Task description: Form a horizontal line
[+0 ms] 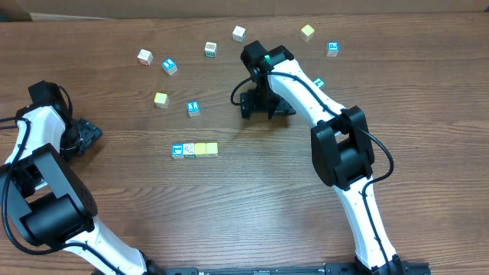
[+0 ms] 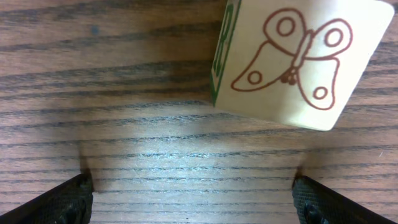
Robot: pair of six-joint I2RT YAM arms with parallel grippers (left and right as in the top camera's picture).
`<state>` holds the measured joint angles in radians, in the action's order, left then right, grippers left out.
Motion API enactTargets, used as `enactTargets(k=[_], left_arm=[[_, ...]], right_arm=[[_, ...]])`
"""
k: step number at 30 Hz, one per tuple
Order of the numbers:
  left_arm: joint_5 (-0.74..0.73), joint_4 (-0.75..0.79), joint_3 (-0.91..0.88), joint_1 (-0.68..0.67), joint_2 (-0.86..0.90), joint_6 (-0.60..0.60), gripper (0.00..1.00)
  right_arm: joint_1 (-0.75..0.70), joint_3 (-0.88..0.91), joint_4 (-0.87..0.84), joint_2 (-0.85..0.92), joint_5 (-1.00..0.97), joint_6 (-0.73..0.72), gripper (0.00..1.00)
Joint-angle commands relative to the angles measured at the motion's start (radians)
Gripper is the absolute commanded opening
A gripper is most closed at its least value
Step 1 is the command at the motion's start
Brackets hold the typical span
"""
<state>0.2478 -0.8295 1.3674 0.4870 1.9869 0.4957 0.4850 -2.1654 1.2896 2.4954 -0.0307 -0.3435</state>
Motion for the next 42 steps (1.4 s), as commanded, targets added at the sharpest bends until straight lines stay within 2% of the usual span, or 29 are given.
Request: enactTargets(k=[1,25,42], left_arm=[[0.010,0.001,-0.005,0.003,0.003,-0.001,1.00],[0.010,0.001,-0.005,0.003,0.003,-0.001,1.00],[0.010,0.001,-0.005,0.003,0.003,-0.001,1.00]], right_arm=[[0.003,0.004,-0.006,-0.025,-0.020,-0.005,1.00],[-0.002,0.003,-0.005,-0.027,-0.020,-0.005,1.00],[-0.099,0.003,-0.005,-0.027,-0.020,-0.005,1.00]])
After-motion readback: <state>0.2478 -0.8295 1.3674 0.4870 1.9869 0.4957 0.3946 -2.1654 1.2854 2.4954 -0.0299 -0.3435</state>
